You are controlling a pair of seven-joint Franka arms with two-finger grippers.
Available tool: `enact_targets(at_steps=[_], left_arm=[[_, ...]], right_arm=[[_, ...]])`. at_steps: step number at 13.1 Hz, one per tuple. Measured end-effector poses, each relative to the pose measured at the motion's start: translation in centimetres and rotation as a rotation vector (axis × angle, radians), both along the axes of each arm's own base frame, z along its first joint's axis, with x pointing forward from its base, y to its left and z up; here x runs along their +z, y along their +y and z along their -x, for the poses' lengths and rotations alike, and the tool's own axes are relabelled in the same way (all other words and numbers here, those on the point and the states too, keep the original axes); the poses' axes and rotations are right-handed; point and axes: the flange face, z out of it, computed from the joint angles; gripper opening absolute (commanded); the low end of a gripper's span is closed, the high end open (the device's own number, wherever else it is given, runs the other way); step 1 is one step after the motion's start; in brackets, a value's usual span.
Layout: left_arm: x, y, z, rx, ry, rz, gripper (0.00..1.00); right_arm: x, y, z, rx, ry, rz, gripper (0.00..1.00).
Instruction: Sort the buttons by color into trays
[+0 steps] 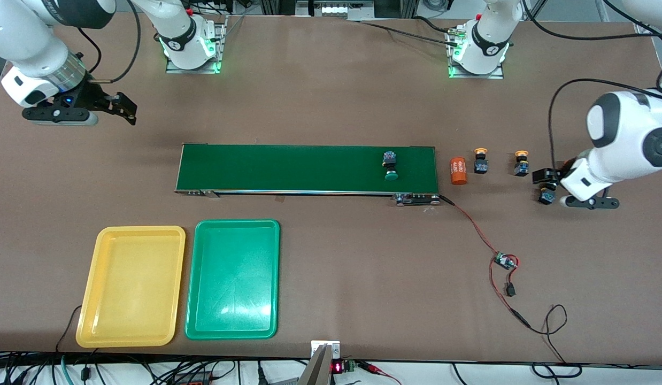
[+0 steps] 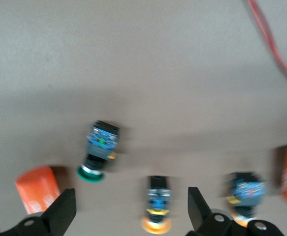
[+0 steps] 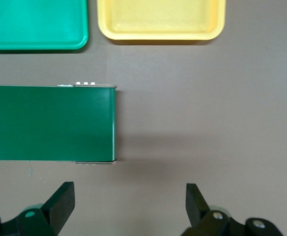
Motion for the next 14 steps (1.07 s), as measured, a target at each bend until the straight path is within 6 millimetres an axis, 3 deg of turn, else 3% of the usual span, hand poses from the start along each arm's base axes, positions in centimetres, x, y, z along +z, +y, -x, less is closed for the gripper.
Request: enact_targets(at_steps=[3, 7, 10, 14], left_arm=[[-3.2, 3.0, -0.5, -0.138, 0.022, 0.069, 1.0], [-6.4, 2.5, -0.5, -0.253, 0.049, 0.126, 1.0], [-7.6, 3.1, -1.2, -0.342, -0.014, 0.137, 1.0], [-10.2, 4.2, -0.5, -0.343, 0.001, 0.167, 1.0]], right_arm=[[-0.9, 4.2, 0.0, -0.019, 0.002, -0.002, 1.0], [-2.7, 11.0, 0.1, 0.011, -0.016, -0.012, 1.0], [-5.2, 15.2, 0.0, -0.01, -0.015, -0.021, 1.0], [-7.1, 17.9, -0.7, -0.001, 0.015, -0.016, 1.0]])
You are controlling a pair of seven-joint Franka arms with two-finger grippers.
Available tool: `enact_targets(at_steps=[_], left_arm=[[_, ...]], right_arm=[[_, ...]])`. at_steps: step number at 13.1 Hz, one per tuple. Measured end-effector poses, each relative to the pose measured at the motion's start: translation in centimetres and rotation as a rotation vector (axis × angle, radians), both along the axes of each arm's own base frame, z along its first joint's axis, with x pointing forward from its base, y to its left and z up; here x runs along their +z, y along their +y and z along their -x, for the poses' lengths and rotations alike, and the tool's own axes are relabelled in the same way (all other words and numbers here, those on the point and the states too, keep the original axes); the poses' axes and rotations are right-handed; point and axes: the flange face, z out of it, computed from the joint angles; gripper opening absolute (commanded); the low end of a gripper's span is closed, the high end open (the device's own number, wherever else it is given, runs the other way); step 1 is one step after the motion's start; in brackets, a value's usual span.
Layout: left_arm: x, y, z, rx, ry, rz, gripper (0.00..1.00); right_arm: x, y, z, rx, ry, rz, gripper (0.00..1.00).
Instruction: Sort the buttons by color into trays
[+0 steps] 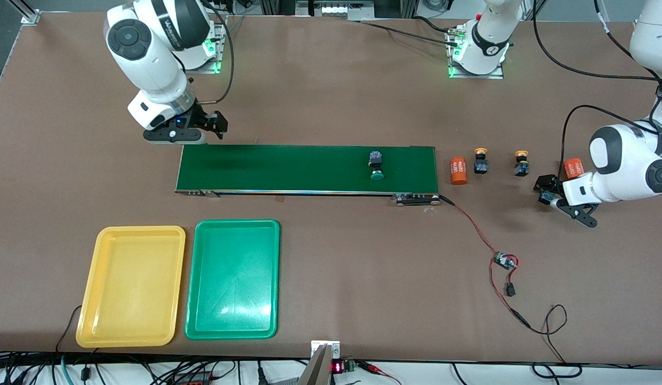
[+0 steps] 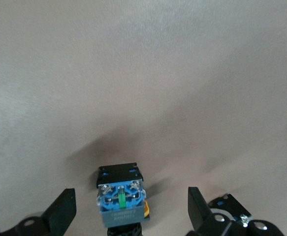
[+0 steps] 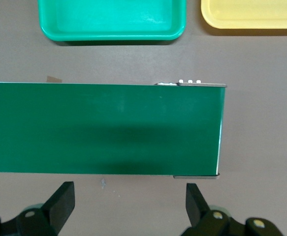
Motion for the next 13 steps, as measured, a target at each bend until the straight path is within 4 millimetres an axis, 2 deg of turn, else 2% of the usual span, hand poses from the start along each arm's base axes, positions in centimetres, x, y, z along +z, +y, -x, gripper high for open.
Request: enact_targets(at_steps=[1, 2, 3, 4, 5, 11, 13], left_arm=[[-0.4, 0.0, 0.0, 0.0, 0.0, 0.003, 0.93], [-0.7, 0.1, 0.0, -0.003, -0.004, 0.006, 0.67], [-0.9, 0.1, 0.0, -0.021, -0.008, 0.011, 0.37], [-1.0, 0.1, 0.0, -0.046, -0.012, 0.016, 0.14], [-1.0, 0.2, 0.0, -0.065, -0.016, 0.02, 0.0], [0.1, 1.1, -0.8, -0.176, -0.052, 0.012, 0.0], [2.9, -0.5, -2.1, -0.204, -0.069, 0.0, 0.0]], right_arm=[[0.0, 0.1, -0.2, 0.0, -0.001, -0.001, 1.0], [0.0, 0.2, -0.4, 0.001, -0.002, -0.002, 1.0], [0.1, 0.3, -0.4, 0.002, -0.004, -0.003, 1.0], [0.2, 0.4, -0.4, 0.004, -0.005, -0.003, 1.0], [0.2, 0.5, -0.4, 0.006, -0.006, -0.004, 1.0], [0.1, 0.7, -0.4, 0.008, -0.005, -0.004, 1.0], [0.0, 0.7, -0.5, 0.007, -0.002, -0.003, 1.0]])
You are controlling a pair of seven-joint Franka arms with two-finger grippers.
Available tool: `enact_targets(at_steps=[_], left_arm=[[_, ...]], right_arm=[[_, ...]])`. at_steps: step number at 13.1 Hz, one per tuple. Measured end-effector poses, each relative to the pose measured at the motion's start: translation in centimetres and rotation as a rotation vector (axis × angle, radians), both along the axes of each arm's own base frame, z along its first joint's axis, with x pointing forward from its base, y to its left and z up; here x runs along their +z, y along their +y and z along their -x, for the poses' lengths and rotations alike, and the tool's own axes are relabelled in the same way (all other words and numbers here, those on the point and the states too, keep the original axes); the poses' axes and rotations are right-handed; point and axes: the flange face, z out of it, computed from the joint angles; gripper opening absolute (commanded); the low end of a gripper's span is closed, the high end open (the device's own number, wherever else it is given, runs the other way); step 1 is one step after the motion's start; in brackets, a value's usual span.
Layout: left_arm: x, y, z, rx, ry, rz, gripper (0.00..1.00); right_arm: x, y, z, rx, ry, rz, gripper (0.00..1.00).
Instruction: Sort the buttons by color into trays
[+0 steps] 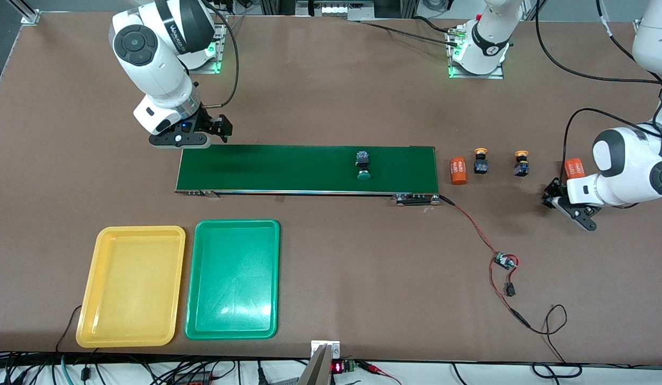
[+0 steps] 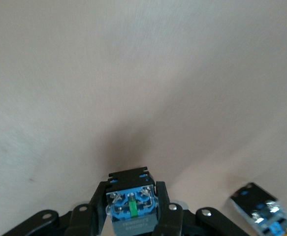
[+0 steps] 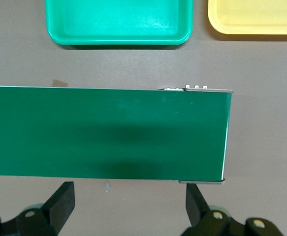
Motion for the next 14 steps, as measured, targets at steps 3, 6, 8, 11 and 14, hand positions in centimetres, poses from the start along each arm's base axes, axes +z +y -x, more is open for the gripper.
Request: enact_targets(at_steps=[3, 6, 8, 11, 14], left_arm=[[6.5, -7.8, -1.5, 0.019, 0.033, -0.055, 0.0], [10.7, -19.4, -1.3, 0.086, 0.03, -0.091, 0.0], [11.4, -27.4, -0.2, 0.173, 0.029, -0.095, 0.0], [11.7, -36.6, 2.6, 0.422, 0.055, -0.114, 0.0], [11.2, -42.6, 5.3, 0.593, 0.067, -0.155, 0.0]], right_arm=[[-0.1, 0.0, 0.0, 0.0, 0.001, 0.0, 1.0], [0.0, -0.1, -0.2, -0.003, -0.003, -0.002, 1.0], [0.0, -0.2, -0.2, -0.005, -0.004, -0.002, 1.0], [-0.1, -0.2, -0.3, -0.005, -0.002, -0.002, 1.0], [-0.2, -0.1, -0.4, -0.005, -0.012, -0.007, 1.0]])
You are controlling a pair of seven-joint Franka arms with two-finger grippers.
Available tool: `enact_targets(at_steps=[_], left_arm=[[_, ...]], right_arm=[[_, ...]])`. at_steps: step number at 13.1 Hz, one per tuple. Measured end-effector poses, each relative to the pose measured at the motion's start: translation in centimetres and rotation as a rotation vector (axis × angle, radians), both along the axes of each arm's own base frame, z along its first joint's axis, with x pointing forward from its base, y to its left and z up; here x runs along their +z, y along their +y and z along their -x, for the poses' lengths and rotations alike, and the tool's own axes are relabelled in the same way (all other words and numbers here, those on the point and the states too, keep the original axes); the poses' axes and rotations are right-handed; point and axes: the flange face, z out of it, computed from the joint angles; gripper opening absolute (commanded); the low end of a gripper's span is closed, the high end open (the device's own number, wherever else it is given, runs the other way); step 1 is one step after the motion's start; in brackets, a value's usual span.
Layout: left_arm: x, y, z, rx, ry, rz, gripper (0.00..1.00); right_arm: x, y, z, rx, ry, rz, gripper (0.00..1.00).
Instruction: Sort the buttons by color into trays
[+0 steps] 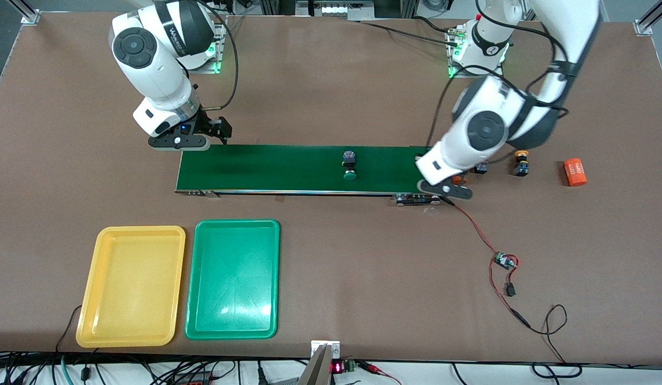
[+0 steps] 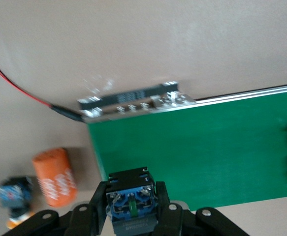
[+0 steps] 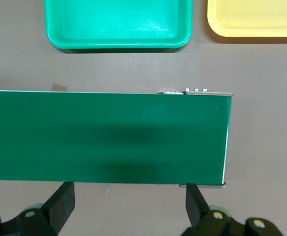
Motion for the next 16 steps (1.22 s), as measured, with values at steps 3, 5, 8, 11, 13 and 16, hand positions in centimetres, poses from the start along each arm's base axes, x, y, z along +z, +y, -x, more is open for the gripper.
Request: enact_targets(at_steps=[3, 5, 8, 11, 13, 16], left_arm=[[-1.7, -1.3, 0.9, 0.098, 0.03, 0.004, 0.0], [-3.5, -1.4, 0.9, 0.15, 0.026, 0.026, 0.0], [-6.3, -1.6, 1.1, 0.175, -0.007, 0.065, 0.0], [-7.3, -2.2, 1.2, 0.175, -0.028, 0.091, 0.81], [-6.8, -2.5, 1.0, 0.173, -0.044, 0.1, 1.0], [-3.3, -2.6, 0.1, 0.173, -0.105, 0.111, 1.0]], right_arm=[[0.1, 0.1, -0.1, 0.001, -0.012, -0.006, 1.0], [-0.3, 0.3, -0.3, 0.002, -0.014, -0.008, 1.0], [-1.4, 0.6, -0.8, -0.003, -0.025, -0.02, 1.0], [-2.4, 1.1, -1.2, -0.04, -0.024, -0.065, 1.0], [-3.0, 1.9, -1.0, -0.03, -0.02, -0.068, 1.0], [-4.1, 3.9, -0.2, 0.007, -0.002, -0.063, 1.0]])
